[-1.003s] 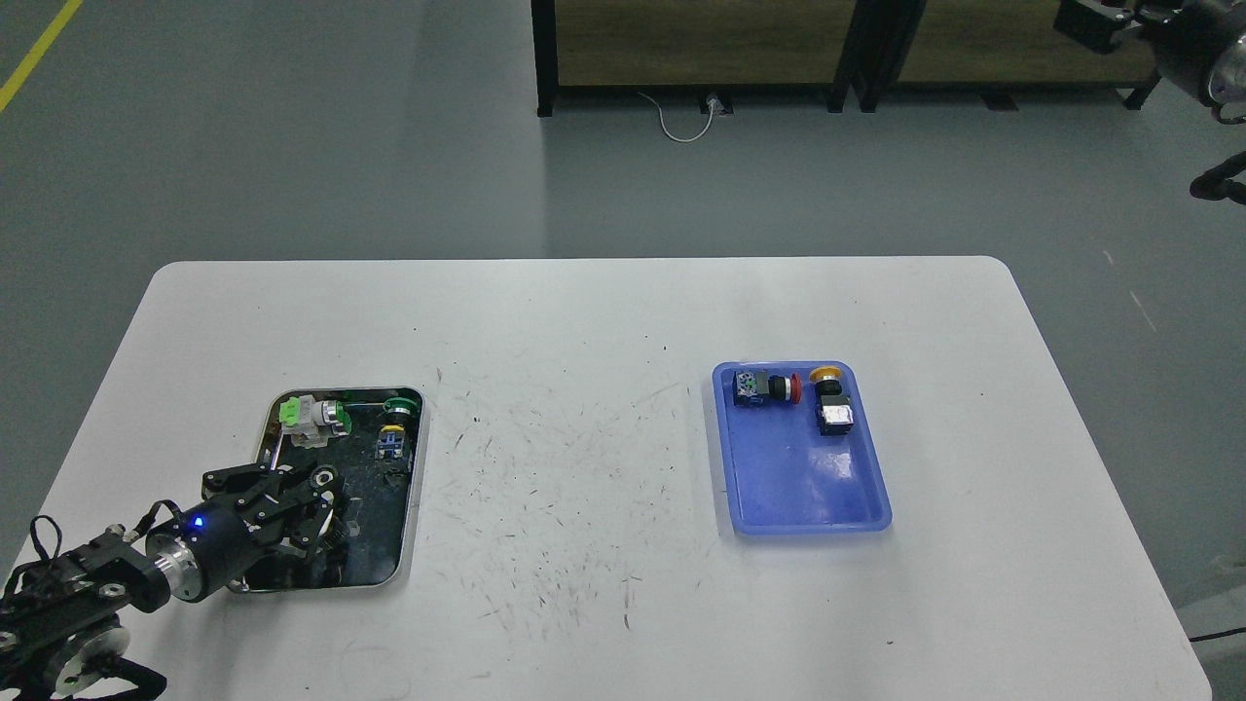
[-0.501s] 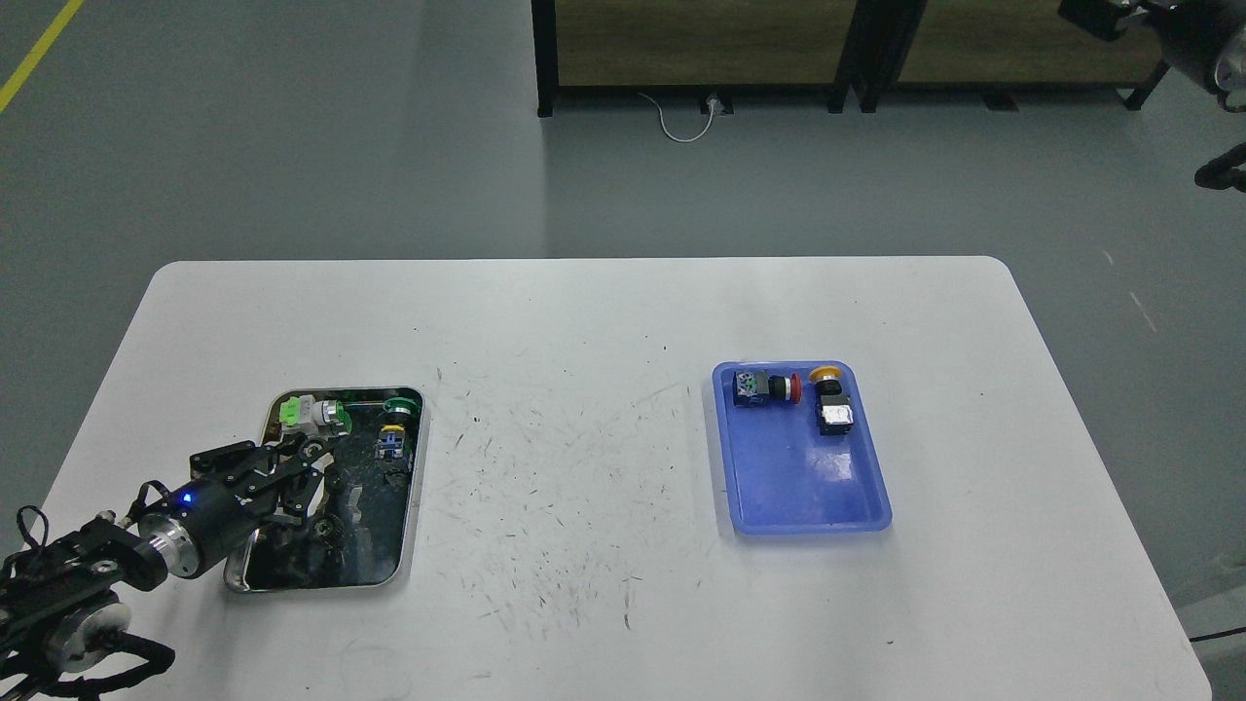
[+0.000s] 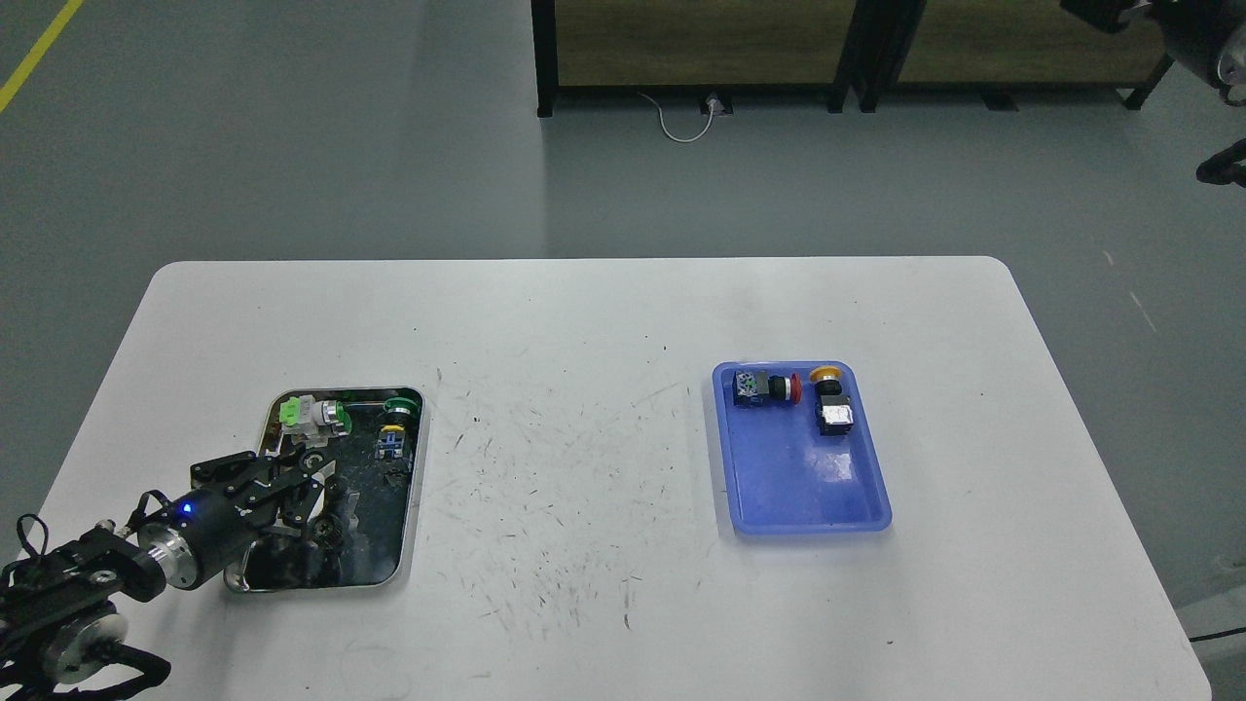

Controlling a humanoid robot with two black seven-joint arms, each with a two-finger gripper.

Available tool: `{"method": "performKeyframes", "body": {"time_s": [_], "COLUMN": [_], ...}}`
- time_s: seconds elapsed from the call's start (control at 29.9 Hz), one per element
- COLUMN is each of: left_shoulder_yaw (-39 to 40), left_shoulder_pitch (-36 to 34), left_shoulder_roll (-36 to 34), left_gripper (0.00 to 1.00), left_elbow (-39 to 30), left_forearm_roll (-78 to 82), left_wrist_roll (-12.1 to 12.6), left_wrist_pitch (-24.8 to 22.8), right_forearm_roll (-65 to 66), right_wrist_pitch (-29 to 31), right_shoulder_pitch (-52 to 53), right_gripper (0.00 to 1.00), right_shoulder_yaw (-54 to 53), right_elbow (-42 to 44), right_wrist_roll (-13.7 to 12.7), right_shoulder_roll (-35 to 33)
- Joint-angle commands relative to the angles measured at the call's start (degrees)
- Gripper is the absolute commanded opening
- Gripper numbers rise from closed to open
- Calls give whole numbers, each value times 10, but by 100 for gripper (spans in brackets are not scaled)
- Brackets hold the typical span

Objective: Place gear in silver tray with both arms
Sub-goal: 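Move the gear with the left gripper into the silver tray and release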

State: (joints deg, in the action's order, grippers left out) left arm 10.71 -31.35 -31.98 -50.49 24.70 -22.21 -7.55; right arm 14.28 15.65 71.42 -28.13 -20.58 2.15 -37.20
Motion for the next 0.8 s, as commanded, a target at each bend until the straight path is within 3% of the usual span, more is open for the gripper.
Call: {"method": "performKeyframes", "body": {"time_s": [0.0, 0.07, 0.1, 0.13, 0.17, 0.3, 0.33, 0.4, 0.47, 0.5, 0.77], "left_shoulder_yaw": [-5, -6, -7, -7, -7, -6, -6, -5, -4, -3, -5], "left_shoulder_pitch": [-3, -3, -4, -5, -5, -5, -5, -5, -5, -4, -1], "left_shoulder_roll": [0, -1, -1, -1, -1, -1, -1, -1, -1, -1, -2], "left_gripper": [62, 45, 31, 11, 1, 1, 4, 23, 52, 58, 80], "left_elbow": [-4, -4, -4, -4, -4, -5, -4, -4, -1, 1, 7], "left_forearm_roll": [0, 1, 2, 4, 9, 11, 11, 11, 10, 10, 9], "left_wrist_roll": [0, -1, -1, -1, 0, 0, 0, 1, 6, 8, 8], "left_wrist_pitch": [-2, -4, -6, -10, -12, -20, -19, -17, -14, -14, -10], "right_forearm_roll": [0, 0, 0, 0, 0, 0, 0, 0, 0, 0, 0], "right_wrist_pitch": [0, 0, 0, 0, 0, 0, 0, 0, 0, 0, 0], "right_shoulder_pitch": [0, 0, -1, -1, -1, 0, -1, 0, -1, -1, -1], "right_gripper": [100, 100, 100, 100, 100, 100, 100, 100, 100, 100, 100], "right_shoulder_yaw": [0, 0, 0, 0, 0, 0, 0, 0, 0, 0, -2], "right_elbow": [0, 0, 0, 0, 0, 0, 0, 0, 0, 0, 0], "right_wrist_roll": [0, 0, 0, 0, 0, 0, 0, 0, 0, 1, 1], "right_shoulder_roll": [0, 0, 0, 0, 0, 0, 0, 0, 0, 0, 0]}}
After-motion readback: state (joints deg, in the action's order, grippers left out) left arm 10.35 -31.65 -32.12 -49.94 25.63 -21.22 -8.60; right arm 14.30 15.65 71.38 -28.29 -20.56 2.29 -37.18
